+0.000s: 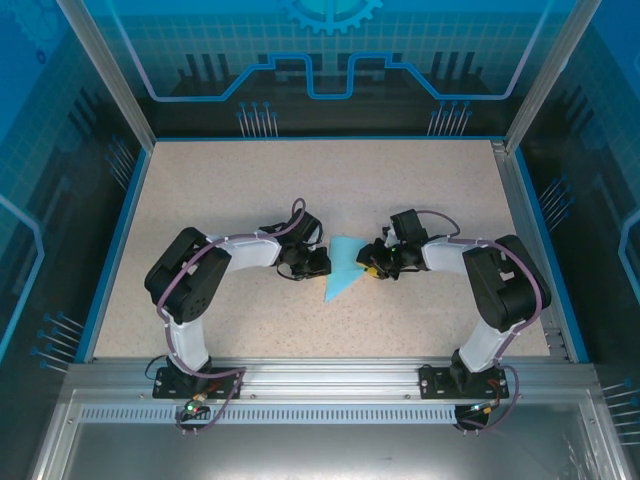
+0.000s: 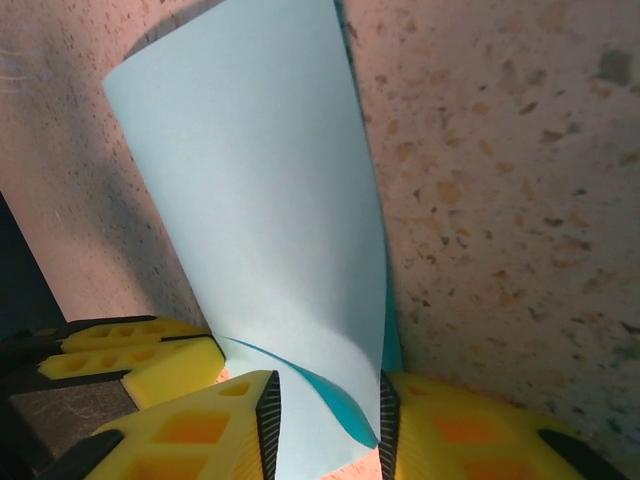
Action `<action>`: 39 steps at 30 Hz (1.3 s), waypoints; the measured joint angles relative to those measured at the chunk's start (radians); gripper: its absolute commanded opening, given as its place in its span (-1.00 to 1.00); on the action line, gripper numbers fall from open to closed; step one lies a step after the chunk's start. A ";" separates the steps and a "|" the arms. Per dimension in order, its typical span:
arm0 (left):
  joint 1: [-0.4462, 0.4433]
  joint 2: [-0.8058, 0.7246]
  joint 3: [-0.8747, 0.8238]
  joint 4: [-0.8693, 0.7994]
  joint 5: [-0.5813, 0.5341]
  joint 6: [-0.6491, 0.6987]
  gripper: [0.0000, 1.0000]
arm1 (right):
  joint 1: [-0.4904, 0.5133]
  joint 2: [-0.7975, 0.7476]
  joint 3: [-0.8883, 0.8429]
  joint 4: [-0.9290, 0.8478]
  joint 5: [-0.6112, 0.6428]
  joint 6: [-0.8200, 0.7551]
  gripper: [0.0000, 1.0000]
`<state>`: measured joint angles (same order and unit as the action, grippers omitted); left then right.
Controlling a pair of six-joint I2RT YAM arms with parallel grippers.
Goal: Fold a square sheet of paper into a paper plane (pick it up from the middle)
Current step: Fourth fold the wing at the center of the table.
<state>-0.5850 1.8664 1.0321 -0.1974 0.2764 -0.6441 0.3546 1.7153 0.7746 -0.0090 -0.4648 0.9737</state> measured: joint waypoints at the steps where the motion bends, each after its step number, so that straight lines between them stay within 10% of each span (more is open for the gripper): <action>1: 0.000 -0.001 0.000 0.001 0.000 0.000 -0.60 | 0.000 0.000 0.000 0.002 0.000 -0.005 -0.32; 20: -0.082 -0.204 -0.037 -0.031 -0.122 -0.014 0.08 | -0.049 0.053 0.071 0.039 -0.150 -0.121 -0.27; 39: -0.356 -0.051 0.090 -0.208 -0.496 -0.030 0.15 | -0.062 0.101 0.150 0.005 -0.257 -0.182 -0.31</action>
<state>-0.9405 1.8149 1.1217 -0.4049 -0.2195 -0.6743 0.2924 1.8168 0.9245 -0.0036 -0.7216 0.7914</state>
